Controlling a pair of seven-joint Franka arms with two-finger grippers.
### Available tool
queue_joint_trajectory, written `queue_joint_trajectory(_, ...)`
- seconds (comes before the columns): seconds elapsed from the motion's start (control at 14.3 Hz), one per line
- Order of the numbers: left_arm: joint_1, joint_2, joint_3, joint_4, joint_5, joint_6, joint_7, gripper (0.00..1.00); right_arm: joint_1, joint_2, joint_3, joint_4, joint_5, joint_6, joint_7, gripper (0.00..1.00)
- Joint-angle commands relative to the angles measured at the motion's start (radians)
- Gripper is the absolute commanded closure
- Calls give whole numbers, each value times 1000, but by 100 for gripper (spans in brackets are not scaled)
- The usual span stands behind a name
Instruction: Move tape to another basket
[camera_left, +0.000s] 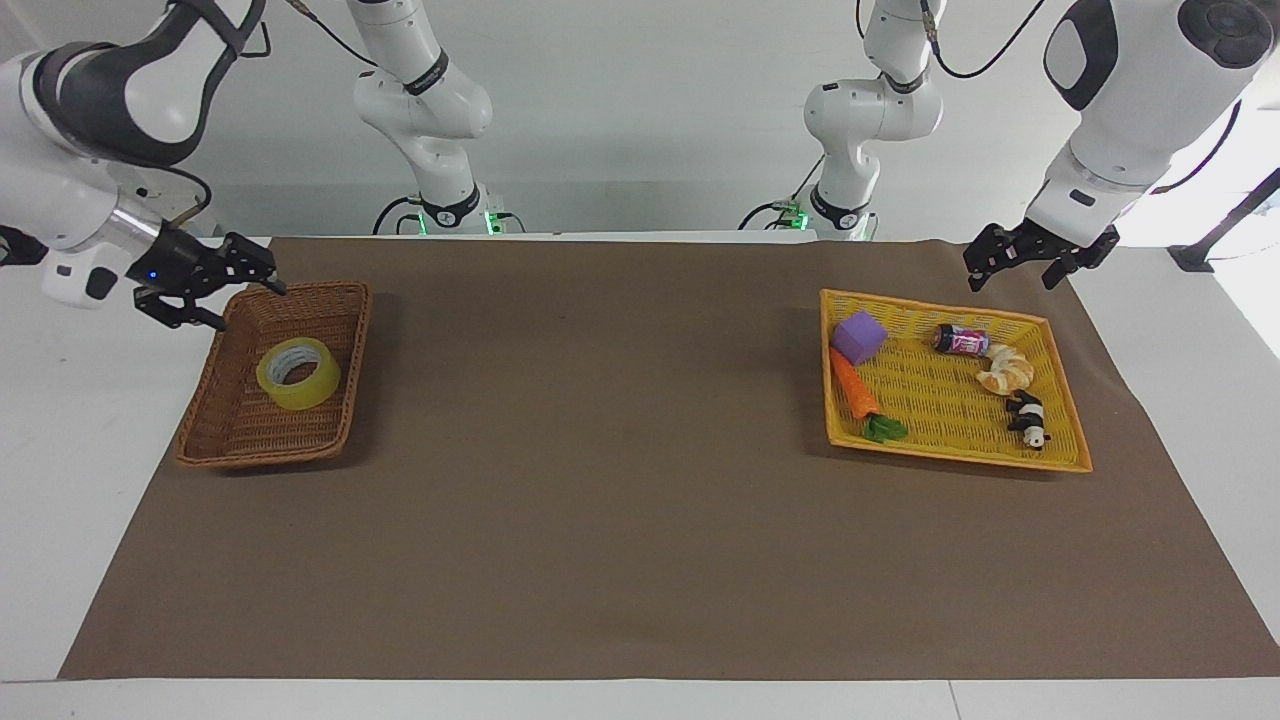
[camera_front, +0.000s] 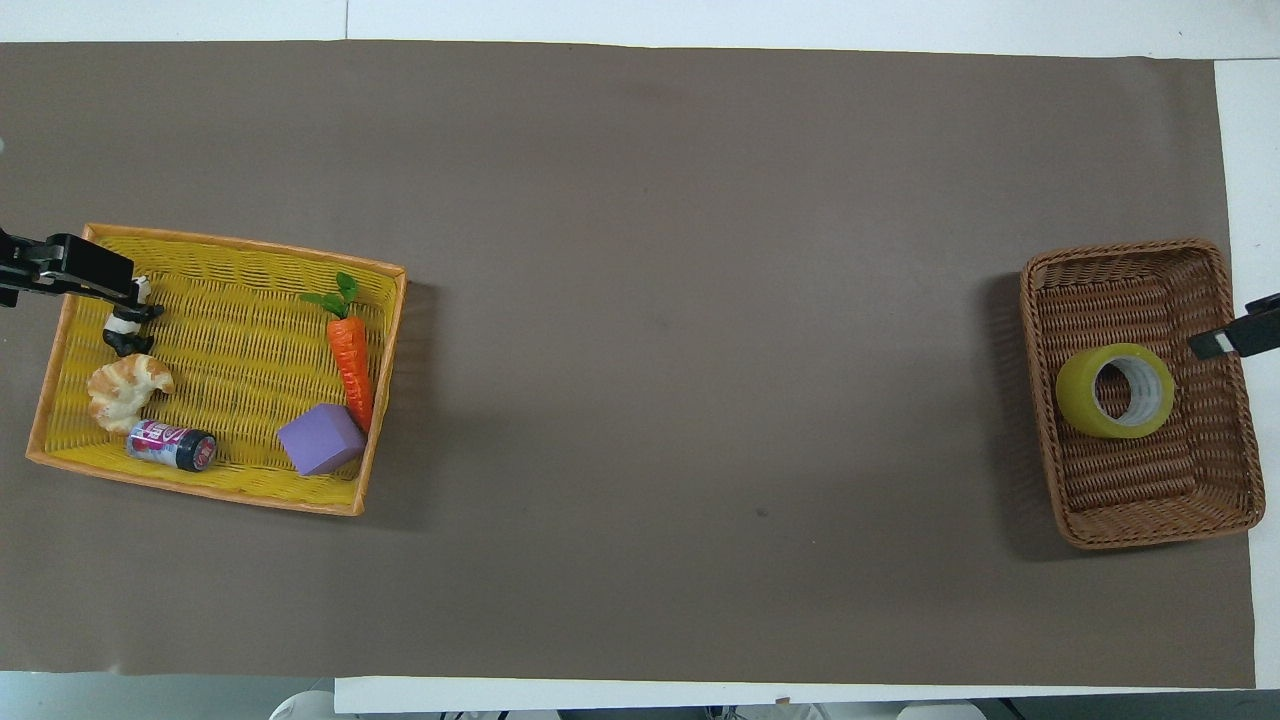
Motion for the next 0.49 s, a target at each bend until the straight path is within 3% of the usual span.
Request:
queue_joint_trajectory(0.0,6,-11,24,-19,-15,-4,4,0,78,-31,-1,12,-66,13,242,0)
queue_joint_trajectory(0.21,22,-9,36,-19,-27,5,6,0,98,-74,-1,18,-107,-6,428,0)
queue_joint_trajectory(0.42,25,-11,36,-17,-35,17,21,0,103,-79,7,67,-182,-71,448,0)
